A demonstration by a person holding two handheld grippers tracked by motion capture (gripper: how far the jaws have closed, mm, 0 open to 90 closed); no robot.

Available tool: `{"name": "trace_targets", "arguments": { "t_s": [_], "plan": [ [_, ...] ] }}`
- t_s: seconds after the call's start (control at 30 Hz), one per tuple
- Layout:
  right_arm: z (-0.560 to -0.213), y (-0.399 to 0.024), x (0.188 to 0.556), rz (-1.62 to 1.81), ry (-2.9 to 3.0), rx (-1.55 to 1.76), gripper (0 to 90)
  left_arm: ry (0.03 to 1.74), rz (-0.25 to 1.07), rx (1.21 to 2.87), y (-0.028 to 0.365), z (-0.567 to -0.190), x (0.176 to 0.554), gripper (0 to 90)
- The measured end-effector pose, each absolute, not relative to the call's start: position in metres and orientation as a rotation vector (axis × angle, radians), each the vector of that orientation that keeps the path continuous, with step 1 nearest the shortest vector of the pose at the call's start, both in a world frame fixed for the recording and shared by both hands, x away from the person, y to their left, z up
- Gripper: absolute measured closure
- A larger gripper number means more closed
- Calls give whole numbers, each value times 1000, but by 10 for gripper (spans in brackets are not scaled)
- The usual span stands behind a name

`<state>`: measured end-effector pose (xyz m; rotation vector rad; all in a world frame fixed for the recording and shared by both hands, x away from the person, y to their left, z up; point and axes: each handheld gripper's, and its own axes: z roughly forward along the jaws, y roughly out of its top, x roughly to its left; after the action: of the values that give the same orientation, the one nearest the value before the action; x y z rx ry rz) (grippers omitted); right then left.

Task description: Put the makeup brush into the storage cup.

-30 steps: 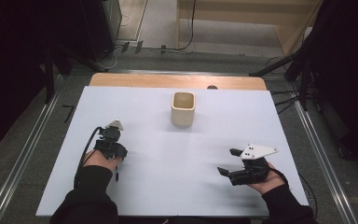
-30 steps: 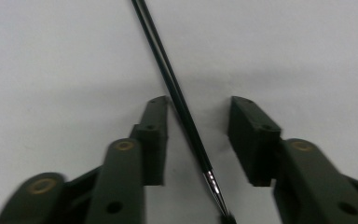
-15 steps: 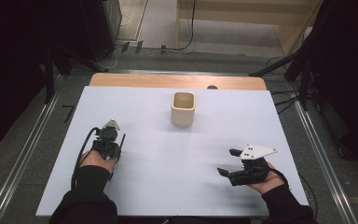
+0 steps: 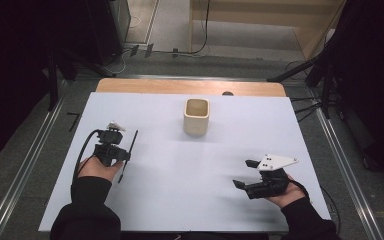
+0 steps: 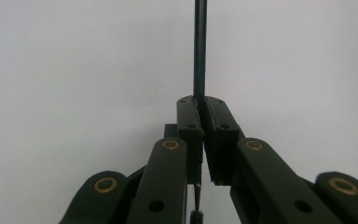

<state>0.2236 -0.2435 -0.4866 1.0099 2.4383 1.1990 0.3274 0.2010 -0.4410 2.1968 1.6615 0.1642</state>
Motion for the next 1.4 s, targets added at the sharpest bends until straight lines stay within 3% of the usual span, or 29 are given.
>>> {"name": "trace_targets", "arguments": {
  "t_s": [0.47, 0.6, 0.7, 1.4],
  "plan": [
    [-484, -245, 224, 1354, 2429, 1001, 184, 1355, 111, 2086, 209, -423, 323, 864],
    [-482, -245, 224, 1410, 2413, 989, 182, 1294, 157, 2085, 211, -422, 322, 863],
    [-481, -244, 225, 1435, 2405, 999, 175, 1258, 103, 2070, 211, -426, 324, 863],
    [-480, -246, 228, 1552, 2422, 1027, 231, 945, 15, 2218, 170, -422, 322, 864]
  ]
}}
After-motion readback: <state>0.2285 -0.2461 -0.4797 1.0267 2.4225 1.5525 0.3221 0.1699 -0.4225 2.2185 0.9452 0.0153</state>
